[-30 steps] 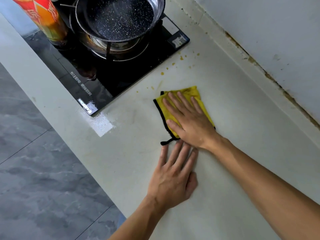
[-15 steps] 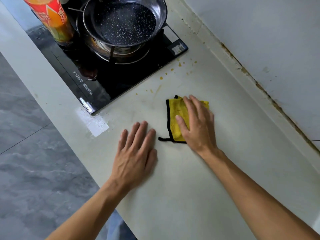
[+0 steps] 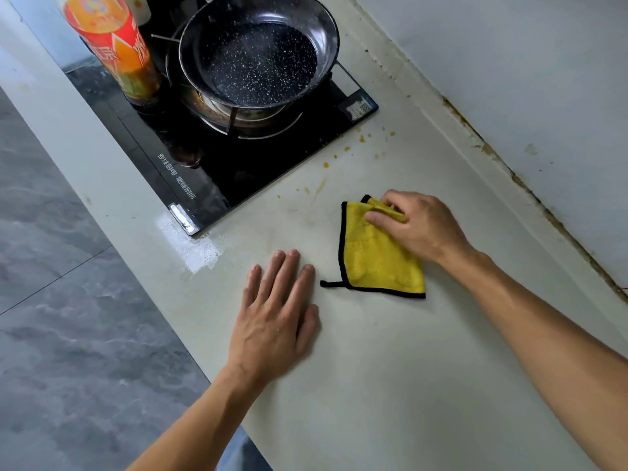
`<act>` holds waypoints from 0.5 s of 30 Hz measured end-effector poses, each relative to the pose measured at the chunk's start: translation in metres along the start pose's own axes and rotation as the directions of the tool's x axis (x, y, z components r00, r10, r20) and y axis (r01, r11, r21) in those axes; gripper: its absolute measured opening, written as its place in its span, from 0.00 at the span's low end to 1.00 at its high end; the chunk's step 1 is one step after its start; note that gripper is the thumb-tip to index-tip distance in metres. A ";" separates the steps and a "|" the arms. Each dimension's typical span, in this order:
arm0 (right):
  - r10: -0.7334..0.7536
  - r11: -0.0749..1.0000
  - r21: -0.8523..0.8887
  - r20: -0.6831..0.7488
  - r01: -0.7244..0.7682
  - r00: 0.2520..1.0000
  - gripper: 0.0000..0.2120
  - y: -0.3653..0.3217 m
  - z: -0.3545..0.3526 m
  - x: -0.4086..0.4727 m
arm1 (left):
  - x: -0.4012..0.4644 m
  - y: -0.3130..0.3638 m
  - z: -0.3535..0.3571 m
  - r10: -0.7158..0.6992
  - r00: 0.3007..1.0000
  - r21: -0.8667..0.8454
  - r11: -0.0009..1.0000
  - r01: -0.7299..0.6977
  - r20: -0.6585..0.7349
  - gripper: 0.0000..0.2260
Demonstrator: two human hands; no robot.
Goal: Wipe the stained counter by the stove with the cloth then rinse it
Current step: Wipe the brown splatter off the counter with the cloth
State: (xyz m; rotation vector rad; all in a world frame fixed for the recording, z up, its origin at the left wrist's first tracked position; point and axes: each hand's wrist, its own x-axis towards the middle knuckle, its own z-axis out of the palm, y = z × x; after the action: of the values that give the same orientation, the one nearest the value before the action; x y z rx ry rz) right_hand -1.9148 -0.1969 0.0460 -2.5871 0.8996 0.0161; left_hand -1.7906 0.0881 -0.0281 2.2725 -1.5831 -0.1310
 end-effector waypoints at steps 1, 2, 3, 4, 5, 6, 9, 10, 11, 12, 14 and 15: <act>-0.015 1.000 0.024 -0.047 0.016 0.999 0.19 0.001 -0.011 -0.002 | 0.000 0.000 0.000 0.001 1.000 -0.001 1.000 -0.001 -0.001 0.26; -0.028 0.998 0.044 -0.108 0.033 0.994 0.18 0.001 -0.023 -0.004 | 0.000 0.000 0.000 0.000 1.000 -0.002 1.000 0.000 -0.001 0.26; -0.044 0.997 0.058 -0.177 0.055 0.983 0.16 0.001 -0.036 -0.006 | 0.000 0.000 -0.001 -0.002 1.000 -0.004 1.000 0.002 0.001 0.26; -0.066 0.996 0.048 -0.253 0.081 0.965 0.15 0.000 -0.050 -0.007 | 0.000 0.001 -0.001 -0.004 1.000 -0.007 1.000 0.004 0.004 0.26; -0.094 0.995 0.008 -0.337 0.103 0.937 0.13 -0.002 -0.064 -0.007 | 0.000 0.001 -0.002 -0.005 1.000 -0.010 1.000 0.005 0.009 0.26; -0.125 0.992 -0.045 -0.420 0.116 0.899 0.13 -0.004 -0.075 -0.008 | 0.000 0.002 -0.002 -0.006 1.000 -0.012 1.000 0.006 0.013 0.26; -0.182 0.981 -0.157 -0.588 0.110 0.788 0.13 -0.011 -0.084 -0.010 | 0.000 0.001 -0.003 -0.007 1.000 -0.013 1.000 0.007 0.018 0.26; -0.194 0.977 -0.185 -0.584 0.103 0.788 0.13 -0.012 -0.078 -0.011 | 0.001 0.002 -0.004 -0.007 1.000 -0.013 1.000 0.008 0.018 0.26; -0.191 0.974 -0.208 -0.547 0.089 0.815 0.13 -0.014 -0.066 -0.013 | 0.001 0.002 -0.004 -0.008 1.000 -0.012 1.000 0.008 0.019 0.26; -0.169 0.973 -0.219 -0.487 0.068 0.857 0.12 -0.017 -0.051 -0.016 | 0.001 0.002 -0.004 -0.008 1.000 -0.012 1.000 0.008 0.019 0.26; -0.073 0.979 -0.202 -0.341 0.003 0.937 0.10 -0.024 -0.015 -0.025 | 0.001 0.001 -0.004 -0.003 1.000 -0.013 1.000 0.003 0.013 0.26; -0.019 0.981 -0.192 -0.270 -0.035 0.963 0.11 -0.029 0.002 -0.029 | 0.001 0.001 -0.003 -0.001 1.000 -0.013 1.000 0.001 0.010 0.26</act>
State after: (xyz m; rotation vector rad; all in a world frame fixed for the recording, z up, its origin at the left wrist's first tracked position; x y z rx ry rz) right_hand -1.9206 -0.1582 0.0585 -2.8145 1.0507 -0.2671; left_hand -1.7904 0.0881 -0.0246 2.2658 -1.5818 -0.1521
